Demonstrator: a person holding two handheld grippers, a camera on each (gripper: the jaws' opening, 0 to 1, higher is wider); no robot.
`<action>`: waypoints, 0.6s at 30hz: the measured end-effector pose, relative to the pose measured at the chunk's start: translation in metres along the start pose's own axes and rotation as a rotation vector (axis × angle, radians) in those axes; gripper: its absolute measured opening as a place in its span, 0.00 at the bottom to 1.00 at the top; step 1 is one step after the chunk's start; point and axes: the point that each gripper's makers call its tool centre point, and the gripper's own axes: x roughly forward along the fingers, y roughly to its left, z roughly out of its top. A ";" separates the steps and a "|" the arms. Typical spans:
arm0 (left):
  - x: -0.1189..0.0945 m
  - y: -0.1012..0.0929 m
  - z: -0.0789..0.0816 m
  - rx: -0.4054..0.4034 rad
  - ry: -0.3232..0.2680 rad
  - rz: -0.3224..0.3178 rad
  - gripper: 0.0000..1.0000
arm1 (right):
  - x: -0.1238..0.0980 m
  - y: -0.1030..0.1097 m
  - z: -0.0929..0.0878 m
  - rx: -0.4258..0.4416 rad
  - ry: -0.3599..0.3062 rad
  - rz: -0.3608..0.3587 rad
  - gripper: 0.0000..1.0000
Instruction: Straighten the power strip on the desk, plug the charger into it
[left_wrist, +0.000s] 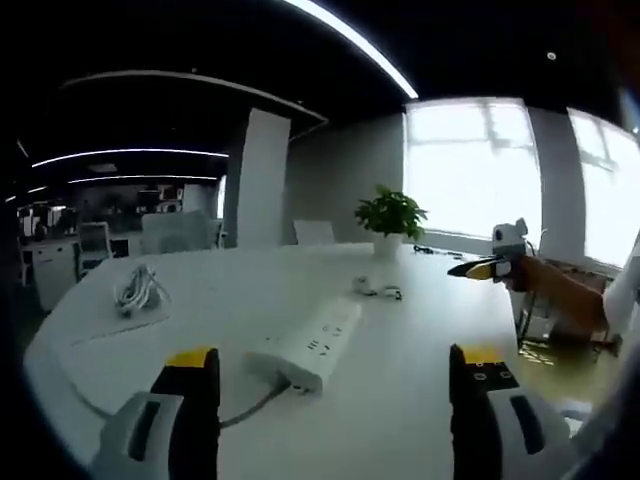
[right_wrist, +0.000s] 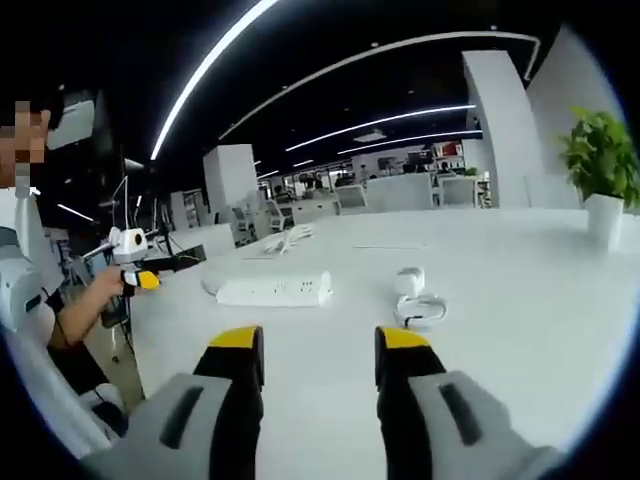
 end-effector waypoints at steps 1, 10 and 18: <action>0.001 0.001 0.000 -0.011 0.000 -0.003 0.96 | 0.000 0.001 0.002 0.001 -0.005 0.005 0.43; 0.005 -0.003 0.003 -0.021 -0.027 -0.030 0.96 | 0.002 -0.005 0.001 -0.003 -0.013 0.001 0.44; 0.005 -0.001 0.010 0.009 -0.066 -0.024 0.96 | 0.008 -0.007 -0.004 0.010 -0.007 0.015 0.45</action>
